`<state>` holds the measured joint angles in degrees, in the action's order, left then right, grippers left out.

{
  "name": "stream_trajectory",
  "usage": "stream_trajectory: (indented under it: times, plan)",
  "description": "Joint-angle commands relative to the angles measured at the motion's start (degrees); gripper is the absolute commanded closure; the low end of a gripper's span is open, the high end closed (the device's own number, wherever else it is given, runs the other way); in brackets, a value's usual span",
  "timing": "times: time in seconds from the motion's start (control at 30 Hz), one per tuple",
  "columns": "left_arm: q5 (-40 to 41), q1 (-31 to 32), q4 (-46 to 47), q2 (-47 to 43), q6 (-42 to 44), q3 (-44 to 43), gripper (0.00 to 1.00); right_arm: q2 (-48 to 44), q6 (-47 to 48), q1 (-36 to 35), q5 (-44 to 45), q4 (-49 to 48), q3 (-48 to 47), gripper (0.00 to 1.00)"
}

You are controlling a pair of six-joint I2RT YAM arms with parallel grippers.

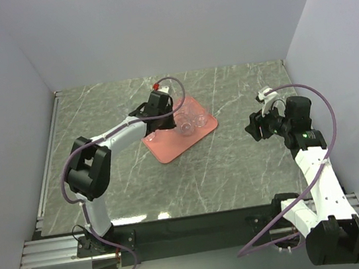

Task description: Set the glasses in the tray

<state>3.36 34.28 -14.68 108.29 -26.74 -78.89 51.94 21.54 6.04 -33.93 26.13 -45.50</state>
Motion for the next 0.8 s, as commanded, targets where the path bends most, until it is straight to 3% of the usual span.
stream_trajectory:
  times: [0.0, 0.17, 0.4, 0.77]
  plan:
    - [2.09, 0.44, 0.44, 0.08, 1.69, -3.02, 0.82, -0.88, 0.34, 0.55, -0.7, -1.7, -0.12, 0.4]
    - [2.01, 0.61, 0.35, -0.27, 2.13, -3.2, 0.68, -0.79, 0.34, 0.64, -0.7, -1.7, -0.12, 0.4]
    - [1.57, 1.05, 0.0, -2.47, 3.54, -3.29, 0.59, -0.79, 0.43, 0.72, -0.7, -1.7, -0.12, 0.4]
    - [6.48, 0.96, 1.49, -15.47, 6.87, 3.47, 0.44, -0.7, 0.43, 0.81, -0.78, -1.61, -0.03, 0.4]
